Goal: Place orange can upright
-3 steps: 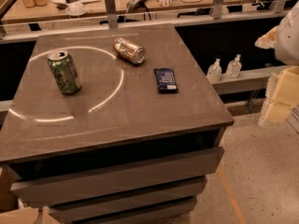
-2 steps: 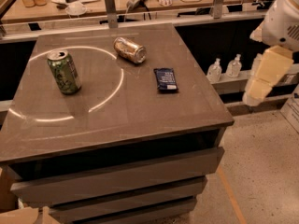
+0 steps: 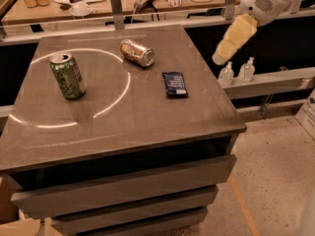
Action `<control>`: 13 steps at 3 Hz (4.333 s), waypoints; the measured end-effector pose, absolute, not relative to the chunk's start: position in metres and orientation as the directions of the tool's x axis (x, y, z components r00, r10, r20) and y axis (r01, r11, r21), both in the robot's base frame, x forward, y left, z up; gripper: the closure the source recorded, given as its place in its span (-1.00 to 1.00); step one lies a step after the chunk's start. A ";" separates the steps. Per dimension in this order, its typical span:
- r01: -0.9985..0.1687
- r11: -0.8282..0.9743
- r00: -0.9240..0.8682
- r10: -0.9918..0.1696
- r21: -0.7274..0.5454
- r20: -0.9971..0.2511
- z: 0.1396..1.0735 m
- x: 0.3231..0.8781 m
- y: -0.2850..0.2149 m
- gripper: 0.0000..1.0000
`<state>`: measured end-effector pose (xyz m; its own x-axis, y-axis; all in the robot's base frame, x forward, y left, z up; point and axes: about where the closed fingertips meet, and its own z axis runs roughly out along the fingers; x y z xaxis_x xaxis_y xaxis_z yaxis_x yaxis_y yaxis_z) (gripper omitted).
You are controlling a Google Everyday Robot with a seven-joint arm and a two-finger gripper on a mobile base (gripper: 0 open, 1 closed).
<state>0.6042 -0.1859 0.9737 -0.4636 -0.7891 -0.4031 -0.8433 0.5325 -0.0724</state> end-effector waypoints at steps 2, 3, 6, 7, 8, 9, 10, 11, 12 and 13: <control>-0.792 0.606 -0.491 -0.701 -0.069 -0.518 0.999 0.653 -0.146 -1.00; -0.758 0.649 -0.522 -0.657 -0.057 -0.544 0.999 0.666 -0.130 -1.00; -0.636 0.771 -0.672 -0.529 0.037 -0.519 0.952 0.752 -0.005 -1.00; -0.657 0.752 -0.681 -0.562 0.053 -0.470 0.925 0.768 0.027 -1.00; -0.669 0.740 -0.694 -0.586 0.072 -0.418 0.896 0.776 0.045 -1.00; -0.729 0.685 -0.646 -0.678 0.019 -0.351 0.869 0.784 0.065 -0.95; -0.773 0.634 -0.591 -0.737 -0.029 -0.328 0.864 0.788 0.071 -0.51; -0.811 0.584 -0.549 -0.782 -0.039 -0.294 0.860 0.782 0.075 -0.06; -0.828 0.560 -0.530 -0.802 -0.037 -0.277 0.860 0.777 0.081 0.42; -0.835 0.550 -0.518 -0.804 -0.033 -0.292 0.874 0.771 0.085 0.86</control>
Offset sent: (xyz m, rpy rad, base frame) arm 0.0376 0.0296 0.0168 0.0805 -0.0518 -0.0561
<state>0.7706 0.0845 0.8737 -0.5182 -0.8039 -0.2919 -0.8345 0.5500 -0.0331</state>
